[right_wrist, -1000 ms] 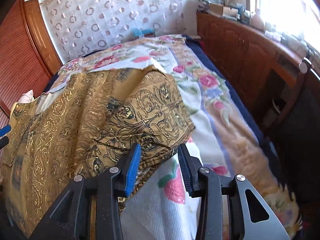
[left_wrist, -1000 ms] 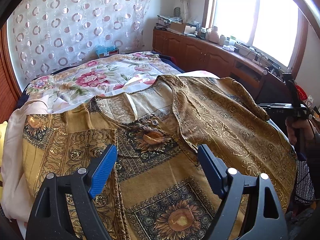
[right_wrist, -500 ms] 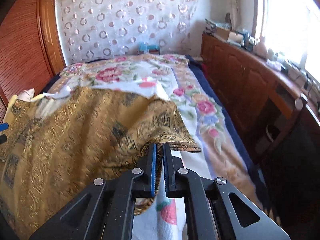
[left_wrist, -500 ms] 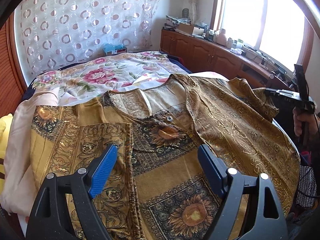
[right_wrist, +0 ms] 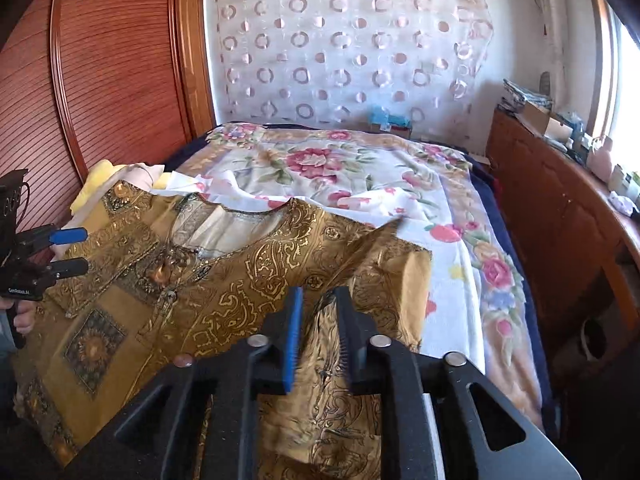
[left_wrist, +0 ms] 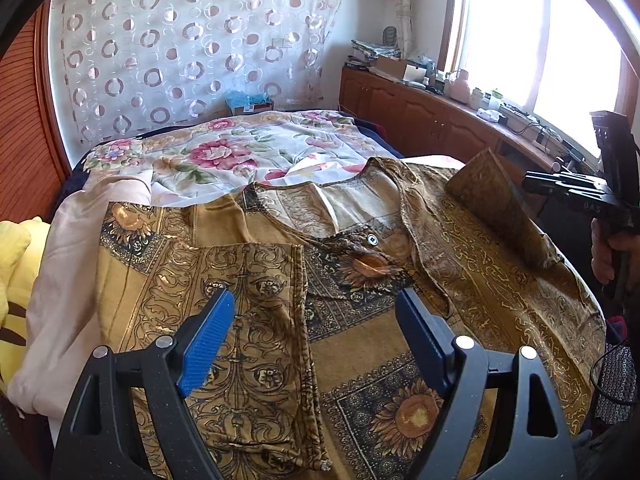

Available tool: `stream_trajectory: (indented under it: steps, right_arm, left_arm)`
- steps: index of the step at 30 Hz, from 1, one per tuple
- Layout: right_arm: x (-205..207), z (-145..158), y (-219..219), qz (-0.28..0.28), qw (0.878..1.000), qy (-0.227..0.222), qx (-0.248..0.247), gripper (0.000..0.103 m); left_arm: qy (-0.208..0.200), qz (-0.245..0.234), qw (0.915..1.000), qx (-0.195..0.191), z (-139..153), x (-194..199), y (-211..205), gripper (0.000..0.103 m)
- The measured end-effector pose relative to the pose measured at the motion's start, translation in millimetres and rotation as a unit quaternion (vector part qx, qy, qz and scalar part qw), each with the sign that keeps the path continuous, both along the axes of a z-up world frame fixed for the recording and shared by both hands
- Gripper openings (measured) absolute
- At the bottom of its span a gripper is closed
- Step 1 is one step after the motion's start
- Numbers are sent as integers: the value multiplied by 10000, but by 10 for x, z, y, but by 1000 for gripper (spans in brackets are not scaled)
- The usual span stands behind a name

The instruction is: Fold small clothes

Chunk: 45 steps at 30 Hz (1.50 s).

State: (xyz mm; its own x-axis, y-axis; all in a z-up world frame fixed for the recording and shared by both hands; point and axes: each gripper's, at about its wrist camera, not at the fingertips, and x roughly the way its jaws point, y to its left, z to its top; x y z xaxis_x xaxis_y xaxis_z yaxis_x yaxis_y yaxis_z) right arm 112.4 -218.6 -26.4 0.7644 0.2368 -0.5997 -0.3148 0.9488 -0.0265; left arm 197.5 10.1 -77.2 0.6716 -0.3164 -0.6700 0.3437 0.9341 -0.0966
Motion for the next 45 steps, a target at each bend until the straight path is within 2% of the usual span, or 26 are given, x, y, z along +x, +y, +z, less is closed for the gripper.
stream_trajectory:
  steps: [4, 7, 15, 21, 22, 23, 24, 25, 29, 35, 36, 38, 40, 42, 45]
  right_arm:
    - [74, -4, -187, -251, 9997, 21, 68, 31]
    - [184, -42, -271, -488, 9987, 133, 3, 35]
    - [614, -139, -202, -646, 9960, 610, -37, 35]
    - [1008, -183, -145, -654, 9930, 915, -368, 35]
    - [1060, -192, -144, -608, 9928, 960, -371, 31]
    - [1094, -184, -146, -526, 9932, 979, -347, 23]
    - [1091, -155, -166, -442, 9937, 975, -318, 7]
    - [1090, -141, -180, -362, 9945, 947, -275, 4]
    - [1024, 3, -345, -485, 9969, 603, -130, 2]
    - [1105, -49, -481, -795, 9944, 688, -133, 2]
    - [1102, -52, -465, -764, 9946, 695, -106, 4]
    - [1118, -44, -447, -726, 9951, 669, -60, 15]
    - [1146, -44, -426, -663, 9957, 640, -41, 33]
    - [1200, -84, -435, -612, 9960, 648, -23, 38]
    - [1342, -193, -454, -634, 9949, 768, -143, 39]
  left_arm:
    - [-12, 57, 10000, -23, -13, -13, 60, 83]
    - [-32, 151, 9999, -32, -7, 4, 121, 83]
    - [-50, 513, 9987, 46, -5, 112, 314, 83]
    - [7, 706, 9974, 110, -62, 183, 443, 83]
    - [15, 736, 9972, 120, -70, 189, 465, 83]
    - [20, 770, 9970, 128, -77, 200, 488, 83]
    - [28, 798, 9967, 133, -81, 209, 508, 83]
    - [32, 823, 9965, 137, -84, 218, 530, 83]
    - [14, 935, 9955, 168, -88, 251, 620, 83]
    - [28, 1180, 9927, 230, -131, 362, 830, 83]
    - [51, 1235, 9920, 242, -144, 382, 865, 83]
    - [66, 1328, 9908, 261, -160, 414, 944, 83]
    - [32, 1382, 9901, 257, -170, 429, 1024, 83]
    - [-10, 1408, 9898, 226, -163, 454, 1106, 83]
    - [-45, 1481, 9888, 177, -148, 491, 1228, 71]
